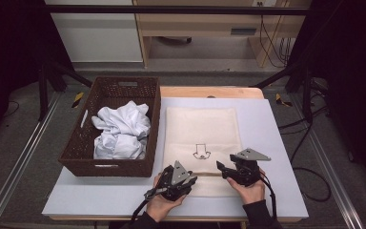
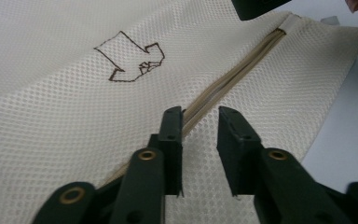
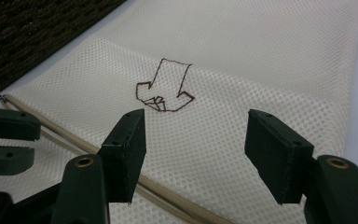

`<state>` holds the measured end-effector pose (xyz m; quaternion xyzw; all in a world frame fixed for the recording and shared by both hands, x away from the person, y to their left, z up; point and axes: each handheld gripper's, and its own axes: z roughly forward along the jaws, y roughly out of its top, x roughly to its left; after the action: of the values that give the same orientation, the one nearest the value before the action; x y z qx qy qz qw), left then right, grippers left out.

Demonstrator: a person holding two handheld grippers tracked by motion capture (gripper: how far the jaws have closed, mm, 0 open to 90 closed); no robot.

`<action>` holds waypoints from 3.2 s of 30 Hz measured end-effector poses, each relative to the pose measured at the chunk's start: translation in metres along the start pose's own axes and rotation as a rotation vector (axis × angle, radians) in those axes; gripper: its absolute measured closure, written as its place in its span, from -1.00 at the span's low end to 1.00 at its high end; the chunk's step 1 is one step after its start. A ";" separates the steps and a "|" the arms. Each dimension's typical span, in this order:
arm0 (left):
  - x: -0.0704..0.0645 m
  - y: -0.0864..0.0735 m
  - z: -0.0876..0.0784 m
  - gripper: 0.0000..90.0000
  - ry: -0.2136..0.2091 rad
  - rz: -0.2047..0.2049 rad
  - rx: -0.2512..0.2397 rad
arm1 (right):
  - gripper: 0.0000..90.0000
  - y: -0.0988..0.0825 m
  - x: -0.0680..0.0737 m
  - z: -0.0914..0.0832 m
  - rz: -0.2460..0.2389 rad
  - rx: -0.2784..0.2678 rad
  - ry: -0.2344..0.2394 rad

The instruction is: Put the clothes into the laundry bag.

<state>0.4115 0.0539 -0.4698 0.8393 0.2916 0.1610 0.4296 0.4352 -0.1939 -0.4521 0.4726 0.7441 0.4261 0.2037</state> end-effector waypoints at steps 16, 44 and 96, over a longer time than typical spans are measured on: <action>-0.003 -0.004 0.018 0.98 0.007 0.003 0.094 | 0.09 -0.007 0.019 0.019 -0.052 0.077 0.048; -0.004 -0.008 0.018 0.98 0.011 -0.009 0.076 | 0.36 -0.015 0.033 0.037 -0.146 0.136 0.029; 0.017 0.034 0.037 0.92 0.125 0.067 0.161 | 0.71 0.003 0.028 0.020 -0.084 0.051 0.105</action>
<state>0.4560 0.0253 -0.4631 0.8686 0.3018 0.2035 0.3362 0.4377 -0.1598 -0.4578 0.4231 0.7836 0.4222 0.1696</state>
